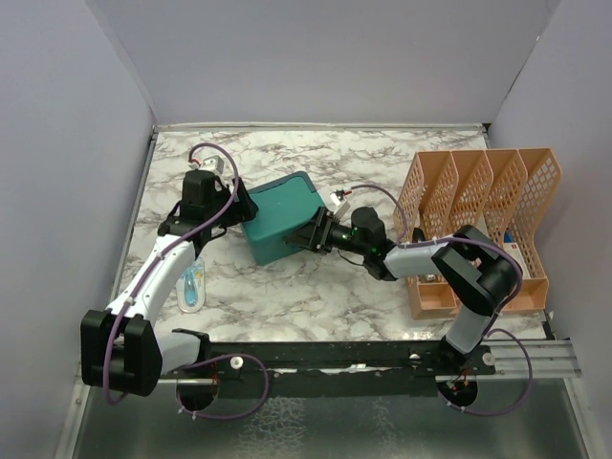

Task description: Organize the medicine kit

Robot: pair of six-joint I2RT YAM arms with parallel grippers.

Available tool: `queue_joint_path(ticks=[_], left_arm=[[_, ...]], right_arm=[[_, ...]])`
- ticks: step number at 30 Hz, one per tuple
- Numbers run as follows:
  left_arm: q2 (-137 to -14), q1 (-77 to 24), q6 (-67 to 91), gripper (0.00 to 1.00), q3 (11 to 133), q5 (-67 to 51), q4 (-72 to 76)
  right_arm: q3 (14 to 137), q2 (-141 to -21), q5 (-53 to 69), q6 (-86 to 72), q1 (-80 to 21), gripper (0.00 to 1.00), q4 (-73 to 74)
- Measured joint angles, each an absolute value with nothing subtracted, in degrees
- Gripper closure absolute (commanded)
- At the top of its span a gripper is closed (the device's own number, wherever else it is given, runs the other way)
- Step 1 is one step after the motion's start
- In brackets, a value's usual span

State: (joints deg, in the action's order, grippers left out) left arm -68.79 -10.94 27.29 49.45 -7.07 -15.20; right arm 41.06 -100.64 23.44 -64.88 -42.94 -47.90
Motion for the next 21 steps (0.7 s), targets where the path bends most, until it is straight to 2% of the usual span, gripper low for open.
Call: queue_joint_path(ticks=[21], left_arm=[[-68.4, -10.9, 28.4, 0.23, 47.5, -7.4, -12.0]], right_arm=[[39.8, -94.1, 23.5, -68.4, -43.4, 0.34, -47.8]])
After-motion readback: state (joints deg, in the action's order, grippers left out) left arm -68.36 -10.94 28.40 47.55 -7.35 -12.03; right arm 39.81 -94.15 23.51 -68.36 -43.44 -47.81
